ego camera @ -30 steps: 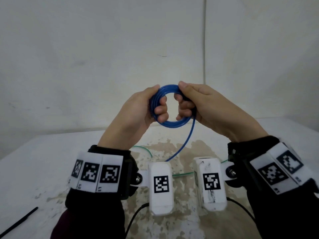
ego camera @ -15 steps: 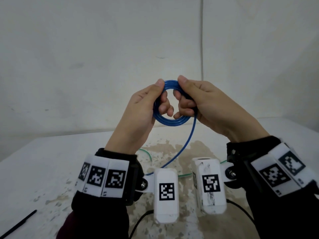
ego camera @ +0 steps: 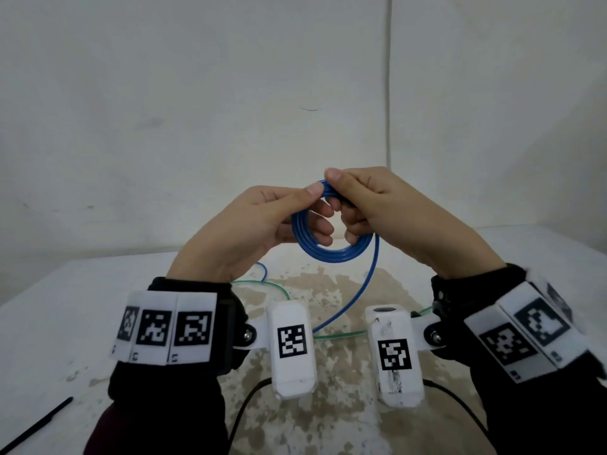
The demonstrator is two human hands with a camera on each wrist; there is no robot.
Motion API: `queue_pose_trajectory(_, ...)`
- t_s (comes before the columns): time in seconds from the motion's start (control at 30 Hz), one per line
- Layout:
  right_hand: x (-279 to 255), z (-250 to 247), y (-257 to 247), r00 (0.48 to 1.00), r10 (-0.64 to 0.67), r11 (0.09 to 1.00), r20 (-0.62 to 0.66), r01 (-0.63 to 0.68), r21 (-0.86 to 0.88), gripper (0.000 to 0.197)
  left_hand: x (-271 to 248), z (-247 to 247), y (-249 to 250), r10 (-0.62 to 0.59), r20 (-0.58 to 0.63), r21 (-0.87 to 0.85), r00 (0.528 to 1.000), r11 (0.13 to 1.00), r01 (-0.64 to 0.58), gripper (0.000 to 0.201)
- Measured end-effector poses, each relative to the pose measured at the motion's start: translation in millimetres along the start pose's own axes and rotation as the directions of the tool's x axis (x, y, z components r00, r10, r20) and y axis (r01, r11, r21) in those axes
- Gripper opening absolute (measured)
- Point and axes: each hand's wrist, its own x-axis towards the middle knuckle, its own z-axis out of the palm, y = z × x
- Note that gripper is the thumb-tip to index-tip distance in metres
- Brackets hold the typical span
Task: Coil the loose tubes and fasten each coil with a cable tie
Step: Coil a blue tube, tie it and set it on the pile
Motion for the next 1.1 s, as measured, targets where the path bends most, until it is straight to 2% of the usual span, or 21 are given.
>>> queue_pose_trajectory(0.17,2,0,1,0.994,-0.025,1.0,-0.111,0.027,0.016,0.041,-3,-5,1,0.034,-0.069,0.0,0.997,0.999,-0.034,0.035)
queue_pose_trajectory(0.3,3,0,2,0.989,-0.042,0.999,-0.14,0.042,-0.006,0.041,-3,-4,1,0.051,-0.122,0.034,0.991,0.998,-0.047,0.026)
queue_pose_trajectory(0.43,4,-1,4,0.991,-0.03,0.998,-0.133,0.035,0.042,0.04,-3,-3,1,0.062,-0.15,0.017,0.987,0.998,-0.06,0.022)
queue_pose_trajectory(0.57,4,-3,3,0.993,-0.016,0.995,-0.117,0.028,0.099,0.041,-4,-2,2,0.074,-0.129,-0.024,0.989,0.997,-0.078,0.03)
queue_pose_trajectory(0.73,3,-6,3,0.997,-0.005,0.984,-0.082,0.02,0.174,0.04,-5,-2,4,0.088,-0.108,-0.037,0.99,0.995,-0.093,0.028)
queue_pose_trajectory(0.83,2,-8,4,0.997,0.004,0.997,-0.073,0.002,0.081,0.041,-3,1,2,0.027,-0.076,0.019,0.997,1.0,-0.025,0.024)
queue_pose_trajectory(0.9,2,-6,6,0.998,-0.006,0.999,-0.064,0.003,-0.048,0.038,0,5,2,-0.026,-0.037,0.031,0.999,0.999,0.028,0.034)
queue_pose_trajectory(0.97,2,-1,6,0.998,-0.004,0.995,-0.065,-0.002,-0.1,0.033,3,11,2,-0.053,0.003,-0.008,0.999,0.999,0.053,0.04)
queue_pose_trajectory(1.03,3,3,5,0.998,0.025,0.999,-0.063,-0.028,-0.037,0.027,5,15,1,-0.032,-0.014,-0.028,0.999,0.999,0.032,0.037)
queue_pose_trajectory(1.1,4,6,4,0.998,0.031,0.996,-0.05,-0.026,0.088,0.023,6,16,0,0.013,-0.083,-0.058,0.996,0.998,-0.017,0.036)
